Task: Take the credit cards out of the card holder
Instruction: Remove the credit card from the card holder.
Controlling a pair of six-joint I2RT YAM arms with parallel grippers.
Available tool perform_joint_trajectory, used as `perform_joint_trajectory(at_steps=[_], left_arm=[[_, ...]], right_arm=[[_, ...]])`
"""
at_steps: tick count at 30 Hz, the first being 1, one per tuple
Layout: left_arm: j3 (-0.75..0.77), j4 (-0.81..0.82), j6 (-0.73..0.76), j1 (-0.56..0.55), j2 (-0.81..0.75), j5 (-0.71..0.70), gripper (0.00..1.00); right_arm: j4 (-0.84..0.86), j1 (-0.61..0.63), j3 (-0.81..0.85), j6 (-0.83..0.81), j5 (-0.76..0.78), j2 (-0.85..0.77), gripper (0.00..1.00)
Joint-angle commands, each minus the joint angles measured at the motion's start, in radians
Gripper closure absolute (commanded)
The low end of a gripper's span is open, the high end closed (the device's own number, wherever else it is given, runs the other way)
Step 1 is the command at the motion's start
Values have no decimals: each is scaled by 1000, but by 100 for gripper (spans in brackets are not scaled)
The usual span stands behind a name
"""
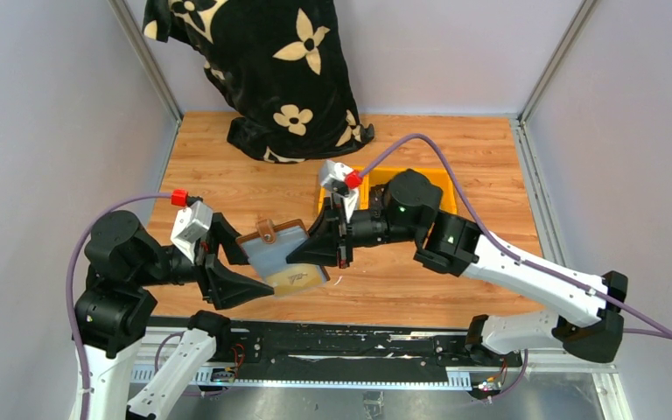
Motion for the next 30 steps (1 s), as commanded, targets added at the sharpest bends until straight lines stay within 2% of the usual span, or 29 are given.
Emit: perform_joint_trajectory(at_steps=[1,6,10,13,14,17,18,21,25,30], left_arm=[[-12,44,-40,-3,-42,-21,42],[-27,147,-93,-2,-73,-147,62],[-24,163,-98,-3,-72,-201,77],[-19,141,-78,-3,-67,-199,87],[-13,119,-61,-3,-66,-194,91],[-2,42,15,-2,-54,-161,100],[0,14,34,-2,-47,-144,100],[5,-58,76,-3,-26,-90,100],[7,-124,124,-3,-12,-38,100],[-8,-126,124,-3,-16,-14,100]], right_arm=[[419,-21,-158,213,110,-90,100],[529,-2,-241,328,102,-77,100],[624,29,-332,354,160,-94,91],[585,35,-334,350,128,-89,86],[561,35,-330,343,113,-89,81],[399,35,-282,262,77,-94,66],[324,32,-249,225,69,-92,59],[94,21,-113,86,40,-67,50],[-180,21,45,-111,-21,-9,47],[-446,22,222,-244,-145,100,43]])
